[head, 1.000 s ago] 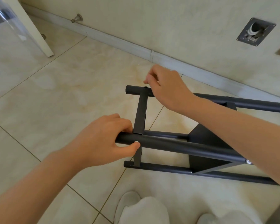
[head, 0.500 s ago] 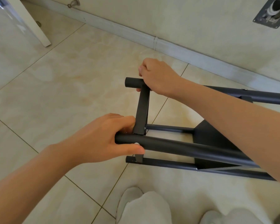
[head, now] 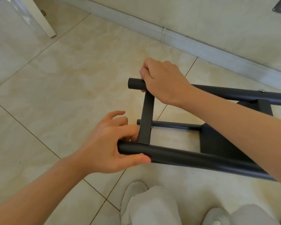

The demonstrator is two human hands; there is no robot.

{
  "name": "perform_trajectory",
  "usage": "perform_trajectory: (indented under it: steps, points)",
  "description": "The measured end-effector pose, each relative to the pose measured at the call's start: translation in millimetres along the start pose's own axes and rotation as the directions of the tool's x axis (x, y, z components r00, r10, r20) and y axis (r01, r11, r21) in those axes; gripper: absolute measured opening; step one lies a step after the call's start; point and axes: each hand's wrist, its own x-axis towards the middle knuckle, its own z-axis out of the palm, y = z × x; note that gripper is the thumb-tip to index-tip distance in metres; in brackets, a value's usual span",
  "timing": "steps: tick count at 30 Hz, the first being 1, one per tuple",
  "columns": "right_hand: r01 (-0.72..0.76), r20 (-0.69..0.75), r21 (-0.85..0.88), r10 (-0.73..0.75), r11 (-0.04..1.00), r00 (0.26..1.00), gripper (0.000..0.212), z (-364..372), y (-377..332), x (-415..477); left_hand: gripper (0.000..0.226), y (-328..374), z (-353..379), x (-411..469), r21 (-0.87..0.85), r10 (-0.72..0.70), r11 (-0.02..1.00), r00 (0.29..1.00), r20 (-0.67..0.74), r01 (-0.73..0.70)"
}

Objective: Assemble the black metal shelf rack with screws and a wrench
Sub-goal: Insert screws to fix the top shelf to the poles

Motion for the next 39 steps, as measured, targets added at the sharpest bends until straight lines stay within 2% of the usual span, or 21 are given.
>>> perform_trajectory:
  steps: [6,9,12,22,26,31,34,39]
  points:
    - [-0.013,-0.007,0.002,0.013,1.000,1.000,0.029,1,-2,-1,0.051,2,2,1,-0.004,-0.057,0.998,0.998,-0.024,0.056]
    - [-0.019,-0.010,-0.005,0.018,1.000,1.000,0.028,2,-4,-3,0.063,2,2,0,-0.032,0.009,0.999,0.999,-0.044,-0.010]
    - [-0.019,-0.015,-0.006,0.019,1.000,1.000,0.028,1,-4,-4,0.081,1,3,-1,0.047,0.056,0.997,0.998,-0.035,-0.054]
    - [-0.029,-0.047,0.024,0.030,0.999,0.998,0.024,0,-7,-10,0.070,3,10,-6,-0.060,0.031,0.998,0.998,-0.062,-0.035]
    - [0.040,-0.114,0.285,-0.007,0.958,0.993,0.021,-13,-5,-22,0.070,4,11,-6,-0.085,0.035,0.995,0.997,-0.072,-0.041]
    - [0.103,-0.206,0.137,-0.073,0.985,0.976,0.016,-24,10,-63,0.068,3,11,-4,-0.088,0.047,0.995,0.996,-0.072,-0.053]
    - [0.081,-0.143,0.223,-0.049,0.971,0.988,0.016,-29,14,-90,0.068,4,11,-3,-0.084,0.047,0.995,0.997,-0.068,-0.053]
    - [-0.090,0.062,0.451,0.069,0.888,0.996,0.016,-25,16,-115,0.066,1,14,-5,-0.095,0.069,0.992,0.994,-0.085,-0.077]
